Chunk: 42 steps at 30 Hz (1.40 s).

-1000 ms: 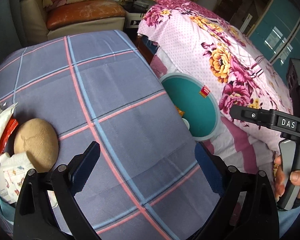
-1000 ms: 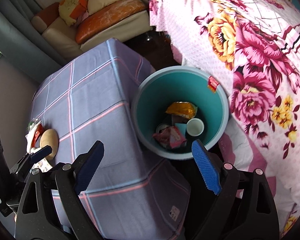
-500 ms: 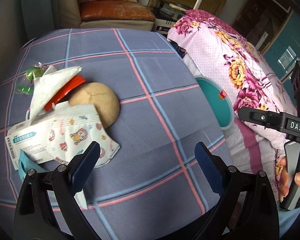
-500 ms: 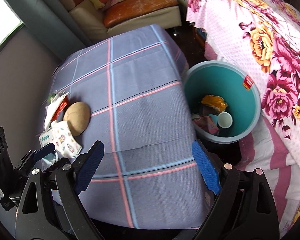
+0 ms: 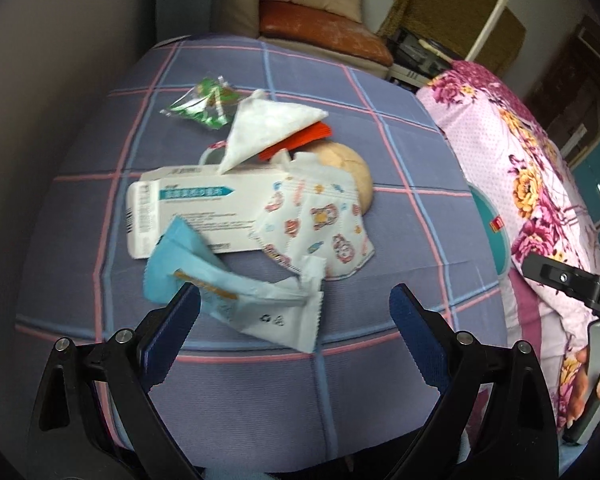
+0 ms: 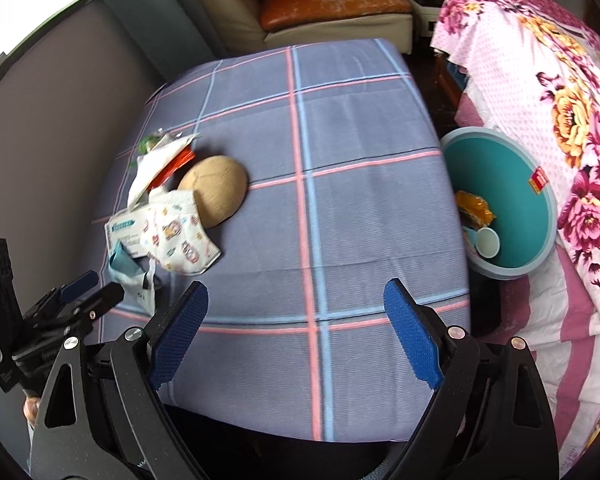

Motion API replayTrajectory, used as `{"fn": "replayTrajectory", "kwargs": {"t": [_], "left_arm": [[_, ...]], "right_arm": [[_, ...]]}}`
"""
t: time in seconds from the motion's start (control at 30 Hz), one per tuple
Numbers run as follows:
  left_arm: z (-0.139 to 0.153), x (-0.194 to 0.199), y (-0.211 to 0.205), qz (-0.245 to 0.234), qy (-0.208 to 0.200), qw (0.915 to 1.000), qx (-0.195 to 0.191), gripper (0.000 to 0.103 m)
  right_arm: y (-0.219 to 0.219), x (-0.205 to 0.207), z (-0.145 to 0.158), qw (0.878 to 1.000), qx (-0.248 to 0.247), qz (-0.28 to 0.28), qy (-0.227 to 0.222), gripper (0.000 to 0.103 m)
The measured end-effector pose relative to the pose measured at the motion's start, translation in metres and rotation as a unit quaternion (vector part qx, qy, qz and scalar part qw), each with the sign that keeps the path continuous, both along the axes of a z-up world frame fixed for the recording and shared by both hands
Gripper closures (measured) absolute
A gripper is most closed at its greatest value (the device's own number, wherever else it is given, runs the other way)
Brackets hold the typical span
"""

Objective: Collect trash
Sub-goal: 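Return both tools to the remaining trash on the table, then grasp the blue wrapper with the left tool while the right tool grasps the printed face mask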

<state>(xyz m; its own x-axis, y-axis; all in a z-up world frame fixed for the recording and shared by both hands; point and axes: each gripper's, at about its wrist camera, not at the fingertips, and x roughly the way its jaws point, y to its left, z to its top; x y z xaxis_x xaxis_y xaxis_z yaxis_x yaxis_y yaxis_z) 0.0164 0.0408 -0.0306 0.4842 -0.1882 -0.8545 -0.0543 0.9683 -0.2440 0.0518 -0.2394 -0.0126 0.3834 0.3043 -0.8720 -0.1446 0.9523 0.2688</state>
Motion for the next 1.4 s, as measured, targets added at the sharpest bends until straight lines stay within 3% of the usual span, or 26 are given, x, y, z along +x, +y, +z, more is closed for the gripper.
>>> {"fn": "replayTrajectory", "kwargs": {"t": [0.2, 0.4, 0.7, 1.0, 1.2, 1.4], "left_arm": [[-0.021, 0.003, 0.028, 0.059, 0.037, 0.9970, -0.033, 0.008], [-0.029, 0.012, 0.038, 0.099, 0.041, 0.9911, -0.078, 0.008], [-0.051, 0.008, 0.047, 0.086, 0.056, 0.9945, -0.025, 0.008], [-0.053, -0.005, 0.079, 0.049, 0.041, 0.9977, 0.022, 0.008], [-0.056, -0.010, 0.096, 0.041, 0.033, 0.9986, -0.002, 0.008], [-0.055, -0.012, 0.093, 0.035, 0.023, 0.9991, -0.001, 0.008]], "right_arm": [[0.018, -0.003, -0.010, 1.000, 0.006, 0.018, 0.008, 0.018], [0.021, 0.000, -0.014, 1.000, 0.006, 0.016, 0.014, 0.018], [0.044, 0.012, -0.024, 0.999, 0.003, 0.026, 0.028, 0.018], [0.117, 0.038, -0.043, 0.995, 0.007, 0.083, 0.048, 0.018], [0.162, 0.056, -0.061, 0.992, -0.023, 0.112, 0.045, 0.018], [0.179, 0.066, -0.079, 0.991, -0.053, 0.121, 0.036, 0.018]]}}
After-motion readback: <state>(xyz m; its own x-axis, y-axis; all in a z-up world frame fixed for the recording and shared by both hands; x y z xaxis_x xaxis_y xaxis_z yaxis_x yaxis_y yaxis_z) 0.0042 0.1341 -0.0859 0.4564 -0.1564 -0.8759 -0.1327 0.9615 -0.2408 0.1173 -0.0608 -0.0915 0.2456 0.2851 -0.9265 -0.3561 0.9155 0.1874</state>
